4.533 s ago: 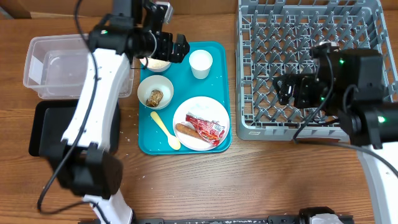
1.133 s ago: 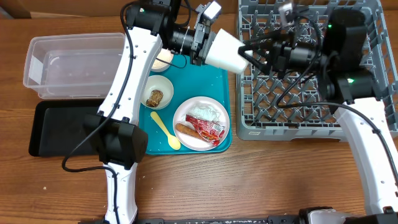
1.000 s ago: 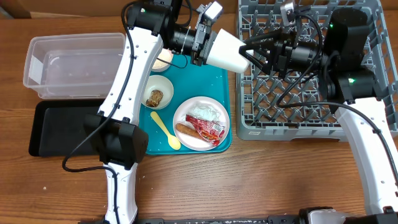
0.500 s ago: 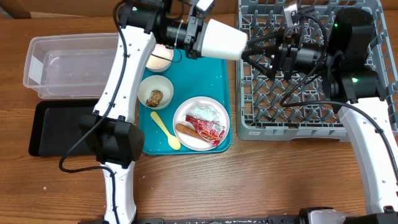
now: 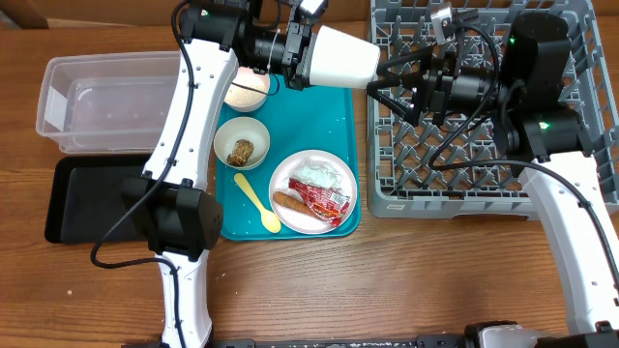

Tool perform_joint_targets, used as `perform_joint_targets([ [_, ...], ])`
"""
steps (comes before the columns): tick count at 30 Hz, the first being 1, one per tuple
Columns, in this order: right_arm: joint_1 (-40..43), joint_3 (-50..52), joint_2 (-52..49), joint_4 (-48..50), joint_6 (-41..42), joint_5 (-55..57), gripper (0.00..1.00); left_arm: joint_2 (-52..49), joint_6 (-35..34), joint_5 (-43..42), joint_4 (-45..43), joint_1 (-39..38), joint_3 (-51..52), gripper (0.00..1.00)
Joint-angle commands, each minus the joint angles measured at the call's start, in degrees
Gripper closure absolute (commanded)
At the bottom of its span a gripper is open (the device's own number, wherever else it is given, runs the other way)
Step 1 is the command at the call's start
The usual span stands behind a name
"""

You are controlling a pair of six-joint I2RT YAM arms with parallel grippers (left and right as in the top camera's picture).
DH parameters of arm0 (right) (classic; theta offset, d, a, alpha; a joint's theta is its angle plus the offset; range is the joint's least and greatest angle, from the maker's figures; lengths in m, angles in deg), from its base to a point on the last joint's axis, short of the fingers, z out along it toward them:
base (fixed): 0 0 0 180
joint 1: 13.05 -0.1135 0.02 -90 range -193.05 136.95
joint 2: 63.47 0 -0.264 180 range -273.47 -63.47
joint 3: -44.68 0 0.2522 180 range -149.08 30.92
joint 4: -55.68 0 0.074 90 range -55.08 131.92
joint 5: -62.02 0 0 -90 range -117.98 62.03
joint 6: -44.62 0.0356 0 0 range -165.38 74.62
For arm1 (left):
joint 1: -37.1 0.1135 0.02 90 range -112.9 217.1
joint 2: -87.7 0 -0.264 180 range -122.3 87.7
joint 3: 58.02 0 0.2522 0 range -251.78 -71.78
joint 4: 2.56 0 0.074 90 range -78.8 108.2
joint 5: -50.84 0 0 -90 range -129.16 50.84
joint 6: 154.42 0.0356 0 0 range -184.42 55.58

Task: Sort waste into correct bins and load items into the dishwasher
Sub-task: 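Hand the white cup from the left gripper to the right gripper, then lower the cup upside down into the dish rack with the right gripper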

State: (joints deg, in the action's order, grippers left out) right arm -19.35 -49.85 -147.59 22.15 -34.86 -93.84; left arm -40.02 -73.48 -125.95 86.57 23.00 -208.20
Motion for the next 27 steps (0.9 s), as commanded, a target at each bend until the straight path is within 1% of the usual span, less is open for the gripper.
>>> perform_joint_targets([
  [1,-1.1,-0.7,-1.0,0.2,0.0,2.9,0.19,0.5,-0.3,-3.8,0.0,-1.2,-0.5,0.96],
  [10,-0.6,-0.7,-1.0,0.0,0.0,5.9,0.18,0.5,-0.4,-3.8,0.7,-2.4,-0.5,0.96],
  [14,-0.1,-0.7,-1.0,0.0,0.0,5.9,0.14,0.5,-0.4,-3.8,0.9,-2.4,-0.5,0.96],
  [18,-0.1,-0.7,-1.0,0.2,0.0,5.5,0.14,0.5,-0.3,-3.8,0.9,-2.5,-0.5,0.96],
  [20,-0.1,-0.7,-1.0,0.6,0.0,4.4,0.16,0.5,-0.2,-3.8,0.9,-2.6,-0.5,0.96],
  [23,-0.1,-0.7,-1.0,2.6,0.0,0.9,0.25,0.5,-0.1,-3.7,0.9,-2.9,-0.5,0.96],
  [27,-0.1,-0.7,-1.0,4.9,0.0,-2.5,0.27,0.5,-0.1,-3.7,0.9,-3.4,-0.5,0.96],
])
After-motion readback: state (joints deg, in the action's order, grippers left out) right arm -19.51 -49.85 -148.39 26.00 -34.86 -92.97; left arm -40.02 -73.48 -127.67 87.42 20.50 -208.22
